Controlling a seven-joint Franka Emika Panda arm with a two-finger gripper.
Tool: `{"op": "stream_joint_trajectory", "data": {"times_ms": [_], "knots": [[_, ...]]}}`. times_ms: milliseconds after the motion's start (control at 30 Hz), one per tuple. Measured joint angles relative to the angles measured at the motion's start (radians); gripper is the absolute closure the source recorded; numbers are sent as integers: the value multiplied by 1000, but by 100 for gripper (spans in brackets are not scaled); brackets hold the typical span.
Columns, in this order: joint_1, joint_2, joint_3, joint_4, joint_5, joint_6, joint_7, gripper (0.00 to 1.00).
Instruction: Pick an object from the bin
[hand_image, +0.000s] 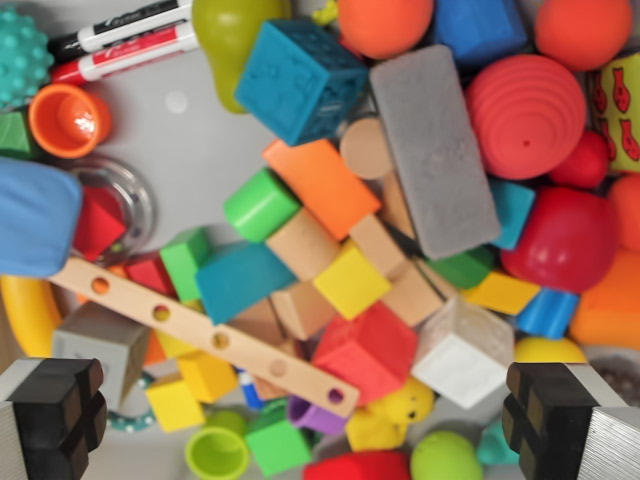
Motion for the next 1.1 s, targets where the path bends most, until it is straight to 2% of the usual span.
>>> {"op": "stream_joint_trajectory", "data": {"times_ms": [500, 1100], "knots": [[18, 15, 5, -23, 0, 39, -3, 0], [56, 56, 15, -60, -6, 116, -8, 0]]}}
